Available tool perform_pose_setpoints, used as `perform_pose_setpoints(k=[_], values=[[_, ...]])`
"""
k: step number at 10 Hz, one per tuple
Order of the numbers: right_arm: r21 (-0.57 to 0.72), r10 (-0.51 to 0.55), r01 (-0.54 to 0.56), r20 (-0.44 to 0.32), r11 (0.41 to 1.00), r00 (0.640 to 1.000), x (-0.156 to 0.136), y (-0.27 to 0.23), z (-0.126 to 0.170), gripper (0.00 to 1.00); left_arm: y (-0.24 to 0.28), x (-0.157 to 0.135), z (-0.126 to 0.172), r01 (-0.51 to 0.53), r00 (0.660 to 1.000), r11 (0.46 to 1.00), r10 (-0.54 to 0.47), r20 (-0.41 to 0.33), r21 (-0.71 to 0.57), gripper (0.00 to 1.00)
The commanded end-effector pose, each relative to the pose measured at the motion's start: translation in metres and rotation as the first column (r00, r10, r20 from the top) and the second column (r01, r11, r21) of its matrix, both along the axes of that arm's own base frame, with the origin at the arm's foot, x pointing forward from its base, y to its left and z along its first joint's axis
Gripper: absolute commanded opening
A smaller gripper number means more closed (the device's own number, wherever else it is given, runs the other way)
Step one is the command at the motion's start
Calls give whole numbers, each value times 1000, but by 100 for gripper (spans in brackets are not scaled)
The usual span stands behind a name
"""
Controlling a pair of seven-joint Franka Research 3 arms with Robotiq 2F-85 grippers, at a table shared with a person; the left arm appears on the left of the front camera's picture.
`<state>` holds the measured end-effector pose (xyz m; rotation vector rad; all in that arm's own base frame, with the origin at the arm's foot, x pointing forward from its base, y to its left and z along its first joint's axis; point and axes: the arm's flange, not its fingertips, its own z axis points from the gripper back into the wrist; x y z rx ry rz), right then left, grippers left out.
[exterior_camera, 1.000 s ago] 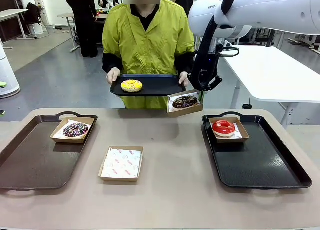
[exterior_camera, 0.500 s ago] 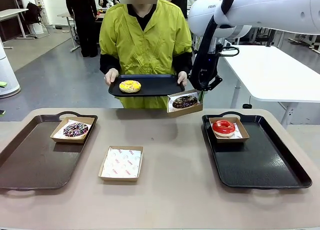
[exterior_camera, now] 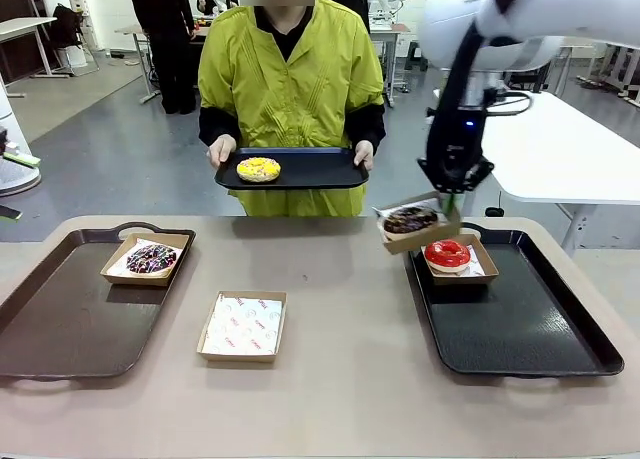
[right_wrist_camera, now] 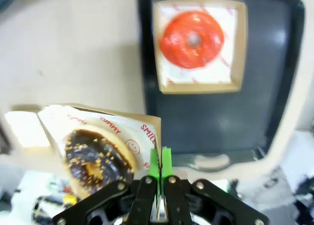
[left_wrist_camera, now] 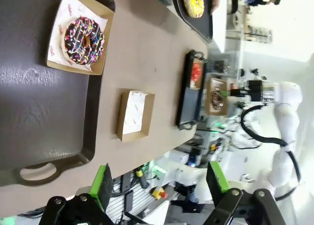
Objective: Individually package the donuts and arrange them on the tray.
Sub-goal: Place the picked Paper togo box on the Handle tray while simultaneously picking up another Paper togo box from the table with the other hand.
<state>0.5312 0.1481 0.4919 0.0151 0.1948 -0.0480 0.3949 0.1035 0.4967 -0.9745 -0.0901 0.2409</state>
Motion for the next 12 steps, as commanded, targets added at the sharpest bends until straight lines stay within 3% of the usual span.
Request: perform_pose_setpoints(k=[1, 4, 5, 8, 12], values=[[31, -11, 11, 18, 999, 1000, -50, -37, -2, 2, -33, 10, 24, 62, 997, 984, -52, -62, 169, 100], [34, -61, 58, 81, 998, 995, -82, -75, -22, 2, -101, 22, 44, 140, 988, 908, -104, -111, 395, 100], [26, -32, 30, 112, 999, 993, -87, -86, -32, 2, -125, 27, 46, 164, 985, 873, -117, -128, 460, 100], [58, -17, 5, 212, 998, 977, -87, -117, -56, 2, -195, 34, 33, 193, 980, 777, -118, -163, 599, 100], [108, -49, 27, 212, 994, 976, -83, -142, -78, 2, -283, 32, -7, 98, 995, 666, -53, -84, 740, 100]])
